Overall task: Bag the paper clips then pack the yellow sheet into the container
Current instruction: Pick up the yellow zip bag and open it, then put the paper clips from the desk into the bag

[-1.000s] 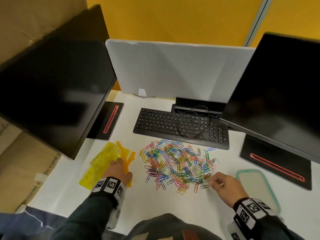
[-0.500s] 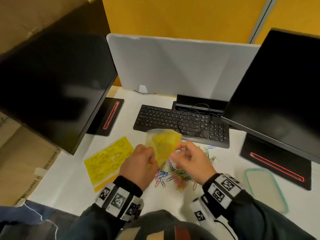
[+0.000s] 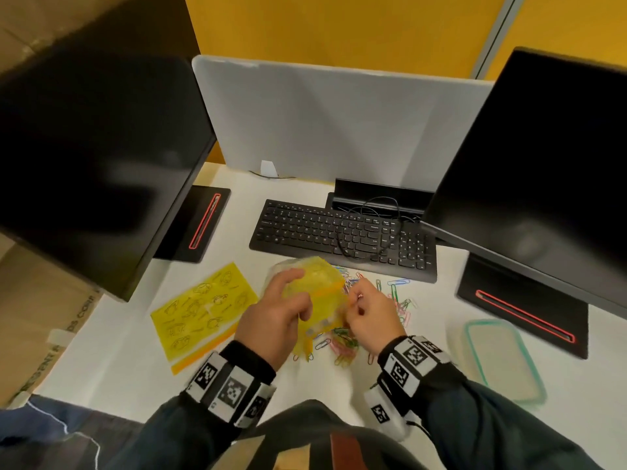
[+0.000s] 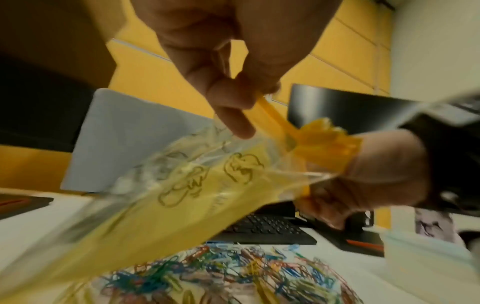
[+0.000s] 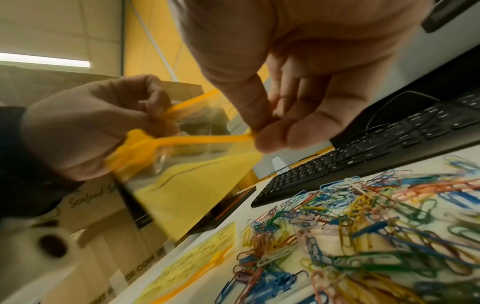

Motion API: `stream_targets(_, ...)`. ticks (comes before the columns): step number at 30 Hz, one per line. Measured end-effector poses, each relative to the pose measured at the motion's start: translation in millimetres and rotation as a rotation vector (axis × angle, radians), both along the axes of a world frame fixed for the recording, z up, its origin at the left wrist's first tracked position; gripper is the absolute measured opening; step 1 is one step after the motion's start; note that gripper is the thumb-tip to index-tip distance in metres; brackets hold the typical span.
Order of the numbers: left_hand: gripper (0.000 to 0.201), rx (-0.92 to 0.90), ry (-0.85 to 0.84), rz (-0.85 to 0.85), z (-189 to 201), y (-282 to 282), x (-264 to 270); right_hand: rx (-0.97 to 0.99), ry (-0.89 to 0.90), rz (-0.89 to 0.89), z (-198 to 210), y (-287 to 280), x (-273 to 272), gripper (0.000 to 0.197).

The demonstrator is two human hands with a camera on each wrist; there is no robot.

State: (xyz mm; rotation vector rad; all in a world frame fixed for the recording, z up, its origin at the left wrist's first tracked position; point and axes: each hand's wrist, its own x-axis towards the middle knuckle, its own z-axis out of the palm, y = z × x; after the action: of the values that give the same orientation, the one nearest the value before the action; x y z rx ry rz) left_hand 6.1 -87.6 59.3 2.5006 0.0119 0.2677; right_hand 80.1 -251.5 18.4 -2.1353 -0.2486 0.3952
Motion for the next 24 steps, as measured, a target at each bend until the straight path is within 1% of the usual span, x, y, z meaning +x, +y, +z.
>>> stream_targets(2,0.032,0.055,0.046,-0.055,-6,-1,-1,0.08,0.066,-0.012,3,-6,5,0.023)
stream_targets(3,0.035,0.066,0.056,-0.059,-7,0,0,0.082,0.079,-0.038,2,-13,10,0.027)
stream_targets(4,0.033,0.072,0.066,-0.055,-8,1,2,0.057,0.07,-0.077,-2,-22,16,0.034)
stream_targets(5,0.031,0.076,0.075,-0.048,-9,2,3,-0.022,0.047,-0.117,-9,-33,24,0.041)
stream_targets(7,0.03,0.087,0.094,-0.038,-10,1,3,-0.276,0.0,-0.126,-28,-58,41,0.054)
stream_targets(9,0.035,0.081,0.108,-0.044,-13,-1,2,-0.502,0.018,-0.018,-46,-75,53,0.067)
stream_targets(10,0.038,0.078,0.107,-0.048,-14,-3,1,-0.57,0.035,0.047,-52,-80,57,0.072)
stream_targets(11,0.039,0.078,0.107,-0.053,-16,-4,0,-0.621,0.042,0.105,-55,-83,59,0.074)
stream_targets(13,0.041,0.082,0.114,-0.057,-17,-7,-1,-0.695,-0.005,0.201,-56,-85,61,0.068)
stream_targets(14,0.042,0.077,0.117,-0.049,-18,-8,-2,-0.715,-0.03,0.235,-56,-86,60,0.064)
stream_targets(16,0.041,0.067,0.126,-0.04,-17,-10,-2,-0.702,-0.007,0.254,-52,-88,54,0.062)
stream_targets(17,0.043,0.057,0.133,-0.043,-17,-11,-3,-0.683,0.021,0.254,-51,-89,49,0.067)
stream_targets(19,0.051,0.022,0.146,-0.047,-16,-16,-5,-0.648,0.054,0.247,-52,-91,37,0.088)
stream_targets(20,0.055,0.006,0.161,-0.047,-15,-18,-6,-0.642,0.055,0.238,-52,-91,32,0.095)
stream_targets(21,0.059,0.0,0.175,-0.05,-14,-21,-6,-0.64,0.057,0.219,-53,-90,29,0.097)
stream_targets(22,0.064,0.002,0.179,-0.055,-13,-23,-7,-0.627,0.05,0.192,-55,-88,28,0.095)
stream_targets(24,0.081,0.012,0.187,-0.071,-11,-24,-8,-0.589,0.033,0.138,-56,-82,30,0.087)
